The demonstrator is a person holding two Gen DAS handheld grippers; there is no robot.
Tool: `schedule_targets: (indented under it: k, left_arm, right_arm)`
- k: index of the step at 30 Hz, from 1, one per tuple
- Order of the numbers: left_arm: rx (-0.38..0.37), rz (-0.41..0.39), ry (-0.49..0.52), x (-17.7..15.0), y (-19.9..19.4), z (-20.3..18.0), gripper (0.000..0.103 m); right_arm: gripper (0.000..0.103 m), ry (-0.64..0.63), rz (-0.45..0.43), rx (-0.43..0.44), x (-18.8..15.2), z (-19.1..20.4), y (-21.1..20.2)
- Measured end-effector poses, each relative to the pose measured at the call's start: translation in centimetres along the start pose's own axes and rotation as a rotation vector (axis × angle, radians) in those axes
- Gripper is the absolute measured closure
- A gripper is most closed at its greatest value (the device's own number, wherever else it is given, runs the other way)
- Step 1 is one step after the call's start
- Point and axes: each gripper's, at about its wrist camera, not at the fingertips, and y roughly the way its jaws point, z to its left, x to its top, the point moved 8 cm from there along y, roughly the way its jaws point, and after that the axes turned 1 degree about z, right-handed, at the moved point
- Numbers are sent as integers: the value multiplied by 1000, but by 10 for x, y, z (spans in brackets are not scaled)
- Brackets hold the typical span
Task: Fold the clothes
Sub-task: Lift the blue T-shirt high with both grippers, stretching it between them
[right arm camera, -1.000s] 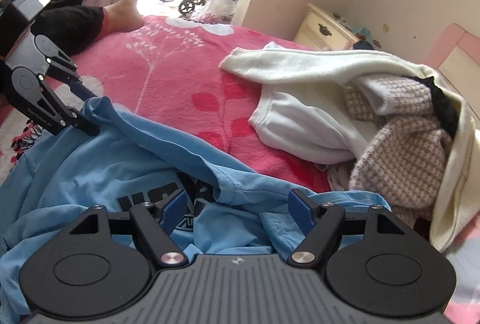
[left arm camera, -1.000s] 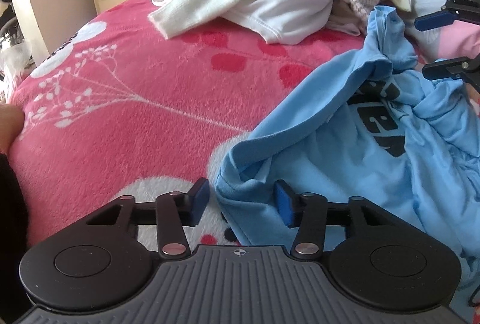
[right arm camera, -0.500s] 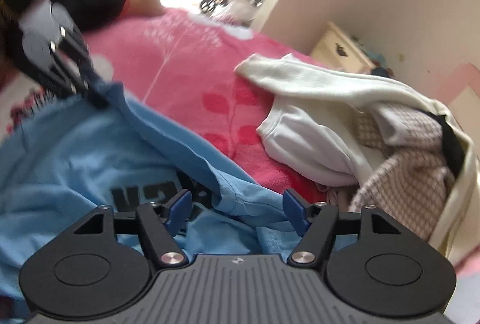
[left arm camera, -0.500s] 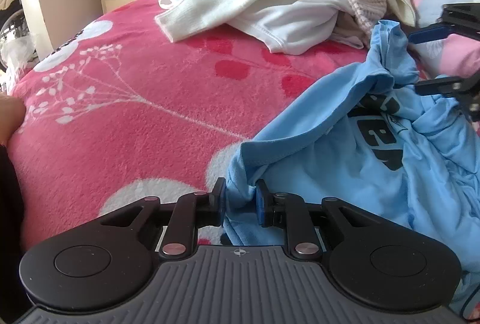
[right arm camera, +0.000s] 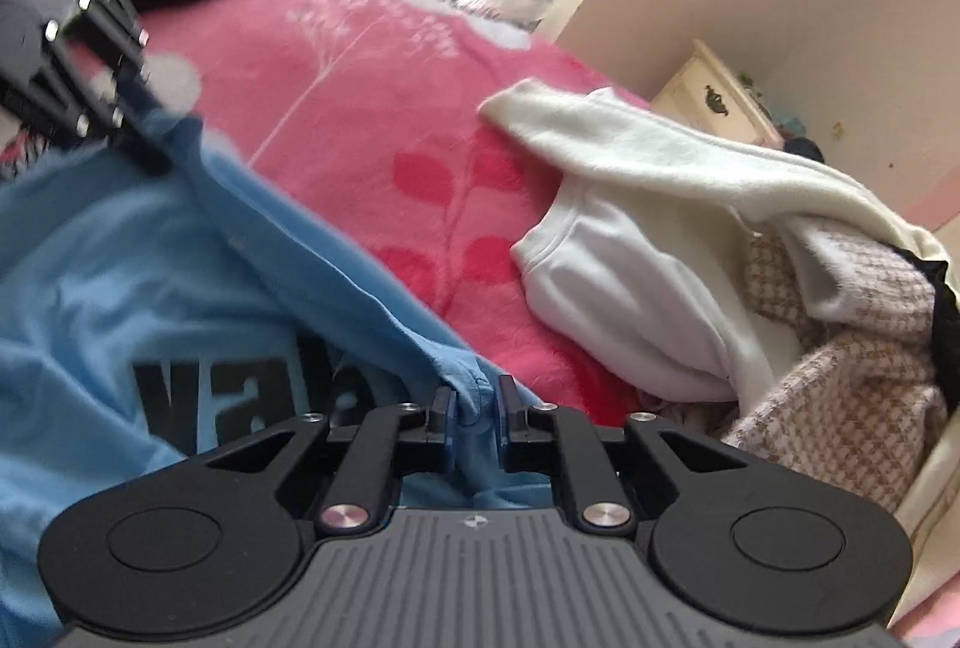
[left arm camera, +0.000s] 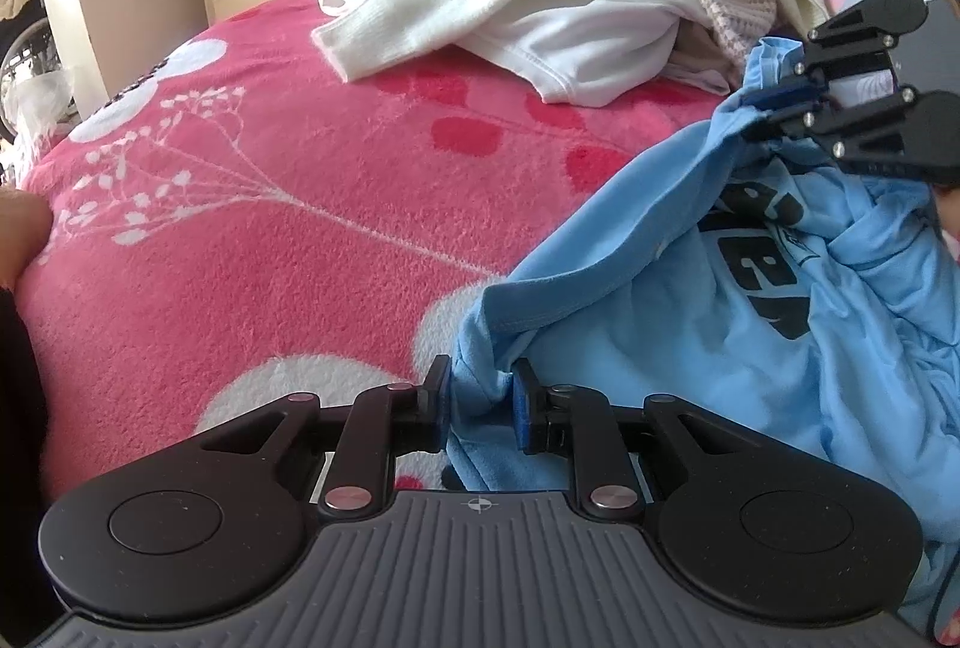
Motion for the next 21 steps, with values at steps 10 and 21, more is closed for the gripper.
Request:
schedule_targets:
  k: [10,21]
  left_arm:
    - [-2,10,-1,-1,1,-2,80]
    - [3,-19,-44,3,-5,1,96]
  right_arm:
    - [70,-105,27,21,7,7,20]
    - [99,125,-35,-53,19,-11,1]
